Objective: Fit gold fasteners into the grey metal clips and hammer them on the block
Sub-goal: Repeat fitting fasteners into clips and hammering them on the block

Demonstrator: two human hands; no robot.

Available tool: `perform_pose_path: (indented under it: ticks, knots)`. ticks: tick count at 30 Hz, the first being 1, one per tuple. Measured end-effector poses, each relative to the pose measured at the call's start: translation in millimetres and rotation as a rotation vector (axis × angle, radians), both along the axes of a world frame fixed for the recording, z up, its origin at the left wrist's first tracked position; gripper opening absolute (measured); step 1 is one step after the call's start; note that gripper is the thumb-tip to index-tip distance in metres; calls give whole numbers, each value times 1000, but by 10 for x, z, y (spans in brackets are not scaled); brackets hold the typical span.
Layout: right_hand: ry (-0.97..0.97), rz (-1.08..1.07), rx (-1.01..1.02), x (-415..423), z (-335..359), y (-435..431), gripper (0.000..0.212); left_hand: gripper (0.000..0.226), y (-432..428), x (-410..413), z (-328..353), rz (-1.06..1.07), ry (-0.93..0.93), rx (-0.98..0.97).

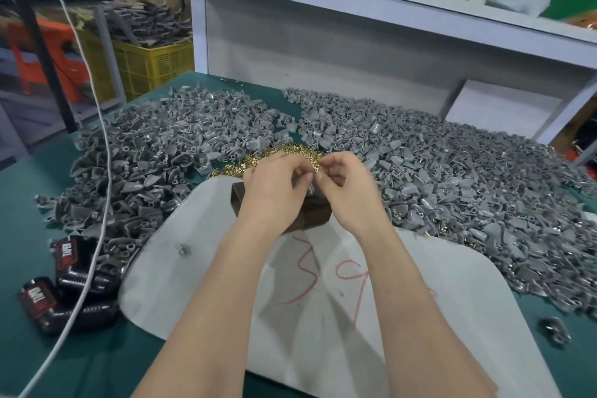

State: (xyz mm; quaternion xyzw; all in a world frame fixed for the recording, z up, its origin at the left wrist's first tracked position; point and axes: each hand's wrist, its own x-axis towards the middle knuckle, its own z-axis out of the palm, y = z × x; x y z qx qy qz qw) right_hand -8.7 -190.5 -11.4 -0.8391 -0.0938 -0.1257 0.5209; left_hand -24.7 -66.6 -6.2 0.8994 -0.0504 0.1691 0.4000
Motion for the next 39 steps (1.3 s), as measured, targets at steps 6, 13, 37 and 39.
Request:
perform_pose_path:
  ticks: [6, 13, 37, 39]
  knots:
    - [155, 96, 493, -20, 14, 64, 16, 18, 3, -7, 22, 2, -40, -165]
    - [143, 37, 476, 5, -6, 47, 16, 12, 13, 13, 11, 16, -11, -205]
    - [-85, -89, -834, 79, 72, 213, 16, 18, 4, 70, -116, 157, 102, 263]
    - [-81, -73, -869, 84, 92, 216, 18, 19, 0, 72, -108, 157, 99, 282]
